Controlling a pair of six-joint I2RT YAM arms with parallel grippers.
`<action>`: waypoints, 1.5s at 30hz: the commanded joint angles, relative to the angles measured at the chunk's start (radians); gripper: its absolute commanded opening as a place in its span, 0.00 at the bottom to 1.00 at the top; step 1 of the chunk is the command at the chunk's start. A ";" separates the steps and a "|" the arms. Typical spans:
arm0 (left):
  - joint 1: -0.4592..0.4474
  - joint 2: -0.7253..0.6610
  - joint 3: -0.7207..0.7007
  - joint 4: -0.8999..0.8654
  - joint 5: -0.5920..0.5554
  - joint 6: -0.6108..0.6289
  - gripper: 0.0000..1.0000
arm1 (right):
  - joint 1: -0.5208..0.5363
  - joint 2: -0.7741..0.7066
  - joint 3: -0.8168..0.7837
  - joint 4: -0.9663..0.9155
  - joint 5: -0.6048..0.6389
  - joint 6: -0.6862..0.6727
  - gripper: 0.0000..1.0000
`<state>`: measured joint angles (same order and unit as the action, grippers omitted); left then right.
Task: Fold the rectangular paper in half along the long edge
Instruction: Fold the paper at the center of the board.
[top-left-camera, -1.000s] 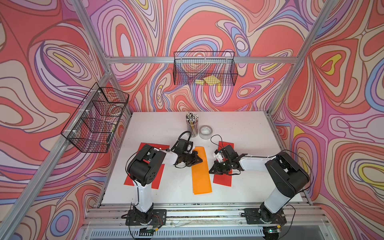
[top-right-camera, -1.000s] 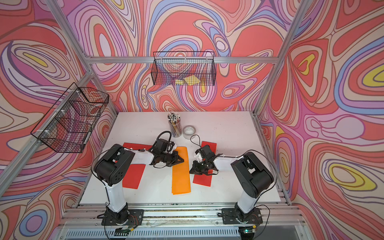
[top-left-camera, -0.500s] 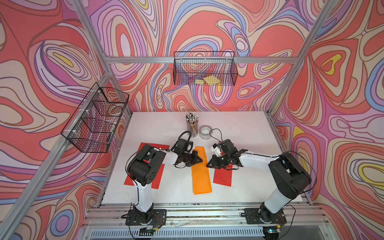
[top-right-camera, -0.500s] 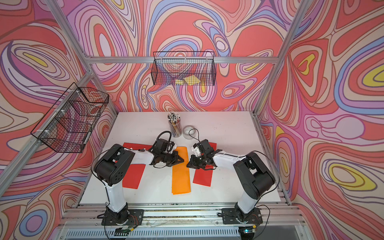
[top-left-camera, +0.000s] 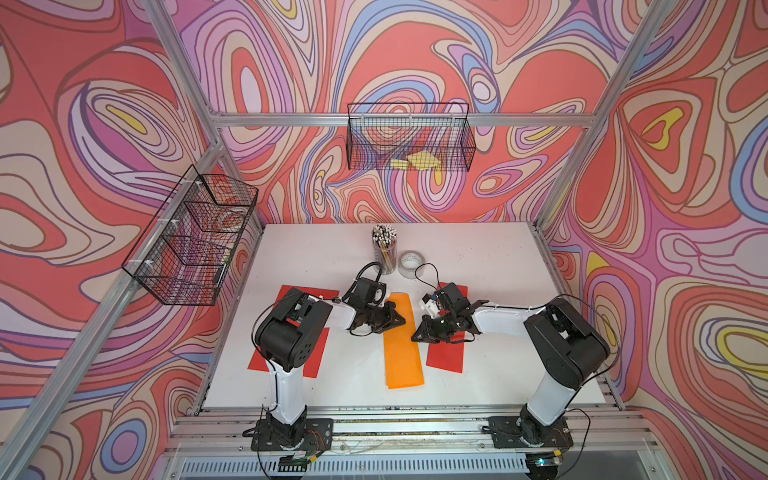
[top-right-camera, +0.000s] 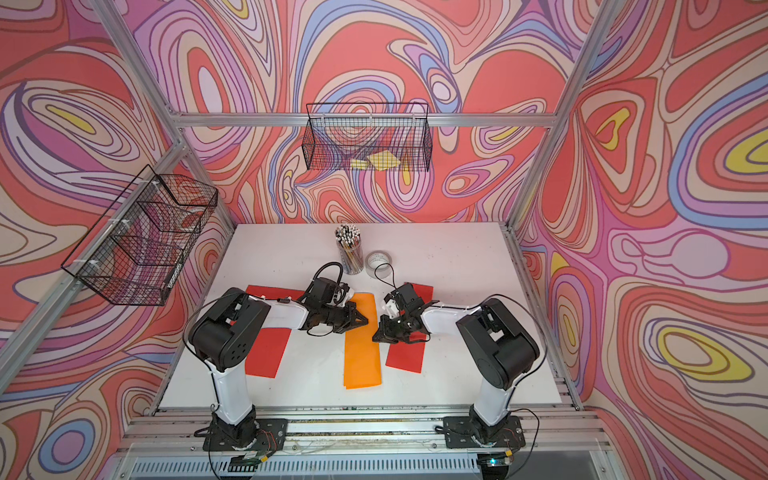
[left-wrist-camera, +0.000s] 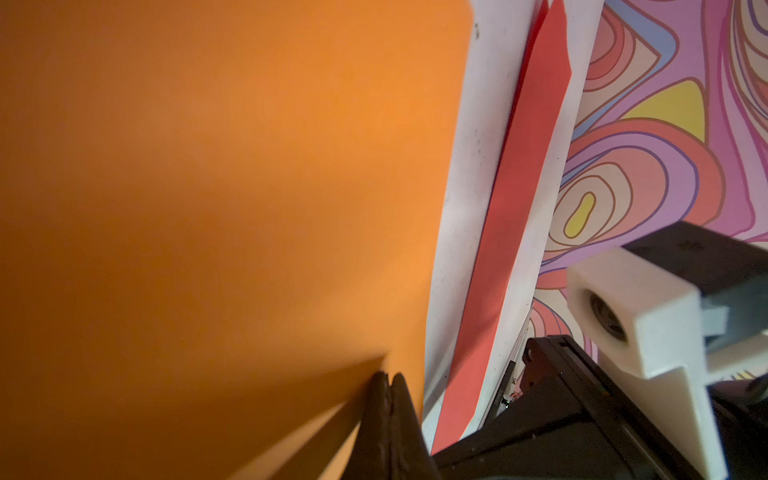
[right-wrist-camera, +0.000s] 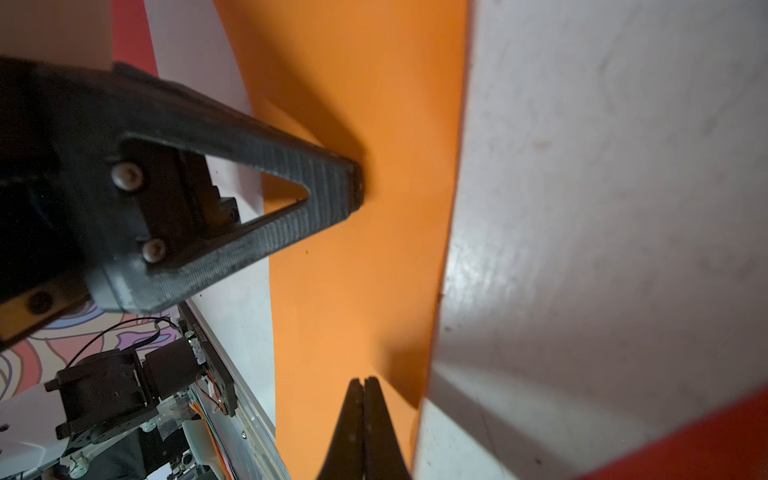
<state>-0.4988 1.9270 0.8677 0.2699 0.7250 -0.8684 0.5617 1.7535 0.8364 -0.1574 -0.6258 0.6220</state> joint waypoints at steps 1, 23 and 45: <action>-0.007 0.041 -0.036 -0.065 -0.041 -0.001 0.00 | 0.004 0.012 -0.034 0.030 -0.006 0.001 0.00; -0.007 0.046 -0.042 -0.060 -0.044 -0.004 0.00 | 0.017 -0.028 -0.142 0.044 -0.039 0.006 0.00; -0.006 0.040 -0.055 -0.053 -0.045 -0.008 0.00 | 0.121 -0.138 -0.295 0.106 -0.029 0.101 0.00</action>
<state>-0.4988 1.9278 0.8490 0.3038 0.7345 -0.8715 0.6754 1.6299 0.5797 -0.0074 -0.6888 0.6964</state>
